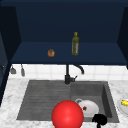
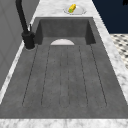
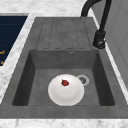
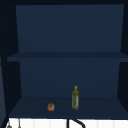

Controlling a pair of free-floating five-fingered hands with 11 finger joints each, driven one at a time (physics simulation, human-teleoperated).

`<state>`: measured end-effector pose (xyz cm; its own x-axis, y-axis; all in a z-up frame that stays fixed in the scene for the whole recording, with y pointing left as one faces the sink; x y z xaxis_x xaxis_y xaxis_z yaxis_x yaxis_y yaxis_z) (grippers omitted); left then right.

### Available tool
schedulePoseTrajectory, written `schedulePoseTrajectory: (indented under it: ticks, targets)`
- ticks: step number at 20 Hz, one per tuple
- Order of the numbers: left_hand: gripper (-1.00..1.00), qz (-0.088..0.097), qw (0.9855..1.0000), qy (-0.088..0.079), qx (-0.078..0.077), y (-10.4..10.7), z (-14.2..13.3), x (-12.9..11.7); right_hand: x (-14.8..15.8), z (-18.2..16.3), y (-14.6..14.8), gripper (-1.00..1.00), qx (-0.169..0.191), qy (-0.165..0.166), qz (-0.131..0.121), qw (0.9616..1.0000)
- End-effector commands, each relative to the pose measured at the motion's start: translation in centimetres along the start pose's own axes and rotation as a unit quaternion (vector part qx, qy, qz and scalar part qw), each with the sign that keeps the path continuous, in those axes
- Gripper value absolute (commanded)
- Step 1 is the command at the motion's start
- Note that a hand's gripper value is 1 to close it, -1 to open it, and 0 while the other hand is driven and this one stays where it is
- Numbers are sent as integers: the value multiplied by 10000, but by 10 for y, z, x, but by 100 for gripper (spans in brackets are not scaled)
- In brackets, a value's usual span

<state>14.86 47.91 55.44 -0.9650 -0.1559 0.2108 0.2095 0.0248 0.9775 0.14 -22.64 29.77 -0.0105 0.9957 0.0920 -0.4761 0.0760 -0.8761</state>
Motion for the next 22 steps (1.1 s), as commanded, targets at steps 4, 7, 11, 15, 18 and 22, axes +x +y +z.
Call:
schedulePoseTrajectory:
  ticks: [4, 7, 11, 15, 18, 22]
  targets:
    - [-100, -50, 10000, 68, -41, 35, -33, 13, 0, 0, 0, 0, 0, 0, 0, 10000]
    - [-100, -247, 9992, 315, -3, 30, -48, 11, 0, 0, 0, 0, 0, 0, 0, 10000]
    - [-100, -379, 9977, 554, 11, 25, -60, 9, 0, 0, 0, 0, 0, 0, 0, 10000]
    - [-100, -511, 9963, 694, 36, 25, -74, 9, 0, 0, 0, 0, 0, 0, 0, 10000]
    - [-100, -603, 9948, 813, 56, 24, -85, 7, 0, 0, 0, 0, 0, 0, 0, 10000]
    - [-100, -722, 9920, 1036, 43, 25, -103, 1, 0, 0, 0, 0, 0, 0, 0, 10000]
